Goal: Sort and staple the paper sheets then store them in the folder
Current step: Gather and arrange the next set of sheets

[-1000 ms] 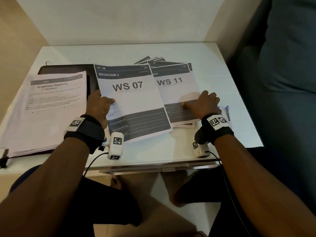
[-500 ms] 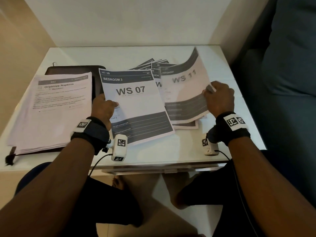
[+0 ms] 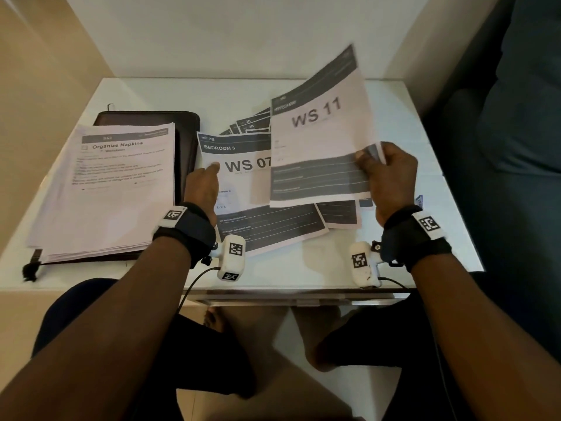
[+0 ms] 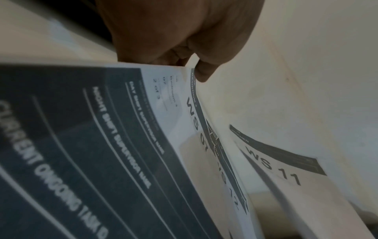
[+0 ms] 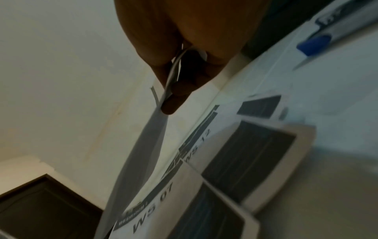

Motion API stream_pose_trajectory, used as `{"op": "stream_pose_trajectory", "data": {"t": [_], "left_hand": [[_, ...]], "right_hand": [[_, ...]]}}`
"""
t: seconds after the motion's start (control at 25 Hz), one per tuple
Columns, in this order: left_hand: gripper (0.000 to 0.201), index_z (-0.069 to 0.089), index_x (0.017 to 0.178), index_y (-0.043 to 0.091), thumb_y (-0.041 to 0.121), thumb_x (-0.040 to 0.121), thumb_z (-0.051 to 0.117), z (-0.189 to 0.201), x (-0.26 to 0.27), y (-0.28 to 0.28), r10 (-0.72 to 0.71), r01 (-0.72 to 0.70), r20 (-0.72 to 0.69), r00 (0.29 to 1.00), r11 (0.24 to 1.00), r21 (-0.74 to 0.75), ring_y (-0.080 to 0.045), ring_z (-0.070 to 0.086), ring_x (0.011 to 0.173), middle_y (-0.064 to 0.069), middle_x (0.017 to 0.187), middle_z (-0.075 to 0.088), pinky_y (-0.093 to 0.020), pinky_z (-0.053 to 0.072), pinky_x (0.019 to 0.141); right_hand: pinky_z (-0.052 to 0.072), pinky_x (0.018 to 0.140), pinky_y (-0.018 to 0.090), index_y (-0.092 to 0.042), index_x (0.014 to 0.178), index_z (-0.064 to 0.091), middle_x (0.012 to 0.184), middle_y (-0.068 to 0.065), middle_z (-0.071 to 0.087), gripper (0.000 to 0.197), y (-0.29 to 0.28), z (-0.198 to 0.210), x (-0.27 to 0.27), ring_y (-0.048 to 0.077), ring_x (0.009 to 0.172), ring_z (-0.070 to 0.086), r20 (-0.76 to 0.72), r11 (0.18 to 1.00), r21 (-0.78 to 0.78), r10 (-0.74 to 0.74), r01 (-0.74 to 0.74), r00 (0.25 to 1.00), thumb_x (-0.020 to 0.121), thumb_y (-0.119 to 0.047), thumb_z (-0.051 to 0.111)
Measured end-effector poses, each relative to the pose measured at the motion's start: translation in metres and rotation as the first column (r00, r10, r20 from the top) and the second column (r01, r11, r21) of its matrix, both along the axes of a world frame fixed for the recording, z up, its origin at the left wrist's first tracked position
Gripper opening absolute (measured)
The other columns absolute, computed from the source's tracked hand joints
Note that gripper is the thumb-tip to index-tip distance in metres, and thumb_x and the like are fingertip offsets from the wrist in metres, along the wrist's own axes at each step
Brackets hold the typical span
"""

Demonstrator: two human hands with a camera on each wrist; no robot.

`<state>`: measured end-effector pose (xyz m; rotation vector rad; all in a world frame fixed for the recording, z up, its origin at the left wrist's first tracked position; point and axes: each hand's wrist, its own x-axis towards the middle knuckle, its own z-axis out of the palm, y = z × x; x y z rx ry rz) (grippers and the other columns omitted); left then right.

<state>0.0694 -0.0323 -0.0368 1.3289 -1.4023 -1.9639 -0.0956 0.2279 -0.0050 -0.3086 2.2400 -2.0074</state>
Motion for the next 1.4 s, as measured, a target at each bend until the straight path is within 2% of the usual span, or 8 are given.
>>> {"op": "stream_pose_trajectory", "data": {"t": [0.2, 0.4, 0.56, 0.72, 0.92, 1.12, 1.2, 1.4], "left_hand": [[0.044, 0.071, 0.120, 0.020, 0.051, 0.090, 0.066, -0.007, 0.002, -0.009, -0.027, 0.028, -0.028, 0.999, 0.999, 0.038, -0.029, 0.073, 0.110, -0.002, 0.115, 0.077, -0.049, 0.055, 0.100], [0.036, 0.063, 0.126, -0.003, -0.007, 0.091, 0.064, -0.009, 0.007, -0.004, -0.108, 0.116, 0.058, 0.992, 0.979, -0.166, -0.032, 0.069, 0.103, -0.013, 0.120, 0.071, -0.044, 0.058, 0.096], [0.042, 0.058, 0.133, 0.004, -0.009, 0.093, 0.060, -0.011, 0.011, -0.014, -0.141, 0.165, 0.118, 0.983, 0.960, -0.225, -0.039, 0.066, 0.109, -0.013, 0.128, 0.066, -0.047, 0.056, 0.098], [0.045, 0.059, 0.136, 0.010, -0.004, 0.093, 0.060, -0.011, 0.016, -0.022, -0.131, 0.162, 0.130, 0.983, 0.951, -0.264, -0.040, 0.064, 0.111, -0.013, 0.133, 0.065, -0.054, 0.053, 0.102], [0.042, 0.057, 0.139, 0.009, 0.001, 0.097, 0.058, -0.006, 0.023, -0.024, -0.131, 0.166, 0.137, 0.982, 0.942, -0.292, -0.040, 0.064, 0.111, -0.013, 0.134, 0.064, -0.052, 0.054, 0.101], [0.042, 0.056, 0.139, 0.010, 0.000, 0.098, 0.057, -0.006, 0.022, -0.023, -0.131, 0.162, 0.126, 0.983, 0.944, -0.287, -0.038, 0.063, 0.111, -0.013, 0.136, 0.062, -0.051, 0.054, 0.100], [0.042, 0.056, 0.139, 0.011, 0.002, 0.098, 0.058, -0.008, 0.021, -0.023, -0.131, 0.161, 0.124, 0.984, 0.945, -0.284, -0.038, 0.063, 0.111, -0.012, 0.138, 0.062, -0.051, 0.054, 0.100], [0.041, 0.057, 0.135, 0.018, 0.002, 0.097, 0.059, -0.009, 0.018, -0.020, -0.130, 0.157, 0.125, 0.984, 0.958, -0.241, -0.037, 0.064, 0.110, -0.008, 0.133, 0.063, -0.051, 0.055, 0.100]], "right_hand": [[0.062, 0.077, 0.036, -0.013, 0.100, 0.073, 0.092, 0.001, 0.076, 0.012, -0.030, -0.026, 0.037, 0.014, 0.083, 0.071, 0.081, 0.986, 0.019, 0.165, -0.167, 0.983, 0.091, -0.020, 0.074], [0.058, 0.091, 0.041, -0.014, 0.110, 0.071, 0.104, 0.000, 0.073, 0.031, -0.046, -0.036, 0.054, 0.017, 0.095, 0.069, 0.060, 0.935, 0.256, 0.238, -0.246, 0.969, 0.097, -0.041, 0.065], [0.047, 0.094, 0.050, -0.011, 0.130, 0.055, 0.130, 0.011, 0.051, 0.067, -0.023, -0.031, 0.017, 0.031, 0.125, 0.047, -0.127, 0.642, 0.765, 0.079, 0.047, 0.989, 0.090, -0.065, 0.057], [0.041, 0.100, 0.058, -0.010, 0.140, 0.037, 0.146, 0.015, 0.031, 0.102, -0.010, -0.034, 0.006, 0.036, 0.141, 0.028, 0.082, 0.485, 0.871, 0.022, -0.082, 0.996, 0.071, -0.075, 0.073], [0.041, 0.108, 0.051, -0.005, 0.142, 0.034, 0.145, 0.021, 0.041, 0.106, -0.003, -0.033, -0.013, 0.040, 0.137, 0.040, 0.172, 0.531, 0.836, -0.011, -0.140, 0.985, 0.068, -0.060, 0.086], [0.051, 0.097, 0.047, -0.009, 0.131, 0.050, 0.130, 0.017, 0.060, 0.060, 0.007, -0.028, -0.017, 0.037, 0.120, 0.057, 0.039, 0.726, 0.687, -0.031, -0.004, 0.999, 0.084, -0.032, 0.078], [0.052, 0.088, 0.043, -0.010, 0.111, 0.064, 0.112, 0.014, 0.067, 0.031, 0.014, -0.021, -0.022, 0.036, 0.108, 0.060, -0.084, 0.772, 0.633, -0.007, 0.059, 0.996, 0.090, -0.032, 0.068], [0.059, 0.087, 0.045, -0.017, 0.099, 0.071, 0.100, 0.004, 0.071, 0.018, 0.032, -0.001, -0.038, 0.025, 0.095, 0.067, -0.191, 0.916, 0.323, -0.184, 0.239, 0.964, 0.093, -0.031, 0.062]]}}
